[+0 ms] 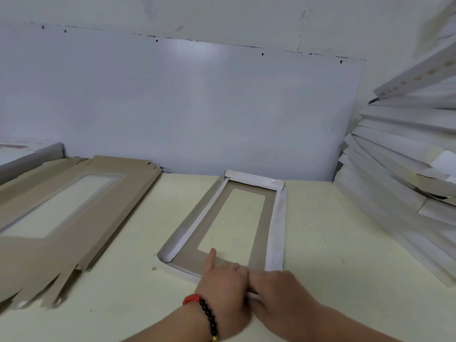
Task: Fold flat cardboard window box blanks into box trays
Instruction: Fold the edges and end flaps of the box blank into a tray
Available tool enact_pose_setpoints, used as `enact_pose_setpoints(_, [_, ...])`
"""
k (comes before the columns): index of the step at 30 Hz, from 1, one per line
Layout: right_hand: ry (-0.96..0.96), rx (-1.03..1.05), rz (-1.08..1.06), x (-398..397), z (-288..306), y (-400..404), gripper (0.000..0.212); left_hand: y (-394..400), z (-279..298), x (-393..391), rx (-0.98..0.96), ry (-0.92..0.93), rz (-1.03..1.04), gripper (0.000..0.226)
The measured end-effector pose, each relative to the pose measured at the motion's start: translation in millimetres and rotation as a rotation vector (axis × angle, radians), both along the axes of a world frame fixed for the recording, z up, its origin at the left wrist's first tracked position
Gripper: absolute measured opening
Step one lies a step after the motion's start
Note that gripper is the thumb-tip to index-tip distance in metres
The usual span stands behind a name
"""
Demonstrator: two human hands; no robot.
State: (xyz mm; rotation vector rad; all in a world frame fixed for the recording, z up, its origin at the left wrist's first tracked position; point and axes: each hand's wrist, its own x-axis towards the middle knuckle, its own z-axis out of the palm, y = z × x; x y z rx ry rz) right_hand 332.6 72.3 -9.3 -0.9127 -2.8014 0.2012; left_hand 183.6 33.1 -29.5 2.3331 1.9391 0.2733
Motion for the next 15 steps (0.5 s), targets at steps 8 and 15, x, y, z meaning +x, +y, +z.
enact_pose_setpoints(8, [-0.149,0.072,0.263,16,11,25,0.02,-5,3,-69,0.114,-0.069,-0.297,0.009])
enact_pose_setpoints(15, [-0.155,0.113,0.182,-9,0,25,0.025,-13,-10,-46,0.271,0.018,-0.164,0.027])
